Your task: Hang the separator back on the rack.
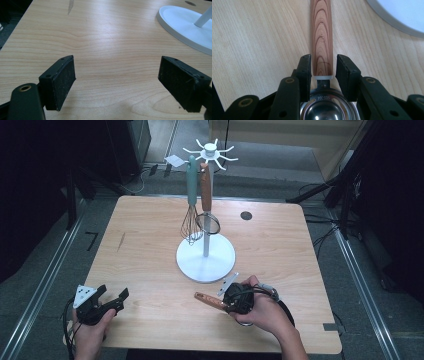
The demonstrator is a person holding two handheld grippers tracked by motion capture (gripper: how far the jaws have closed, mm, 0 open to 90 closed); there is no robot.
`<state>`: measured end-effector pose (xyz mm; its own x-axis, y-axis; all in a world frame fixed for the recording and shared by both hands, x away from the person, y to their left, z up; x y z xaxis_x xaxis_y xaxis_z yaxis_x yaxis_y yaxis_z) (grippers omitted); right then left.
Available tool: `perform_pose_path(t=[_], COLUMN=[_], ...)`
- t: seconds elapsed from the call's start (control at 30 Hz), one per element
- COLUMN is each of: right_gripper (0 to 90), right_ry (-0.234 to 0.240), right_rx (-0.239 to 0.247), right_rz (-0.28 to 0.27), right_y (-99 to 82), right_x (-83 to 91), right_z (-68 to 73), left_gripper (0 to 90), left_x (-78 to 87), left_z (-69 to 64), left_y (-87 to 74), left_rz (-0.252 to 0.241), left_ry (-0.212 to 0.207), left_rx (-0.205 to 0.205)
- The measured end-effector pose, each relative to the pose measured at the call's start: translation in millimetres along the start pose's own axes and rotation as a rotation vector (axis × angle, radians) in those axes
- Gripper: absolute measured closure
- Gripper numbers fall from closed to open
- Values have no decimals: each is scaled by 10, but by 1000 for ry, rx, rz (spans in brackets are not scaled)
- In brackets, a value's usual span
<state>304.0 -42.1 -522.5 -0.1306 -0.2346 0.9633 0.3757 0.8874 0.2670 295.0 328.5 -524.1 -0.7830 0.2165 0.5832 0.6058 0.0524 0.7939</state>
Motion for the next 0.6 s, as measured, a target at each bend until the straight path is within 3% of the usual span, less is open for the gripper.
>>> perform_pose_path(t=[0.33,0.53,0.6], right_gripper=[660,704,706], right_ry=[17,32,19], right_rx=[-12,-75,-71], right_rz=[106,115,120], right_y=[-6,11,6], right_x=[-158,-169,-168], right_z=[3,9,10], left_gripper=[149,149,149], left_x=[-2,-1,-1], left_z=[-1,-1,-1], left_y=[0,0,0], left_rz=[2,1,2], left_ry=[-2,-3,-3], left_rx=[-1,-1,-1])
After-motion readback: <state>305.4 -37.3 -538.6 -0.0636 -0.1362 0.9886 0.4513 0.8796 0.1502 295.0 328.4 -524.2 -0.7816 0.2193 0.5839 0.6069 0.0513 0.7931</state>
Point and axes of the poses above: each handheld gripper's, and its own axes: x roughly backward along the jaws, y roughly out of its top, z roughly to its left, the point moved 8 cm from there along -x, roughly forward along the jaws, and after that the axes turned 6 degrees about z, right-handed, at the moved point
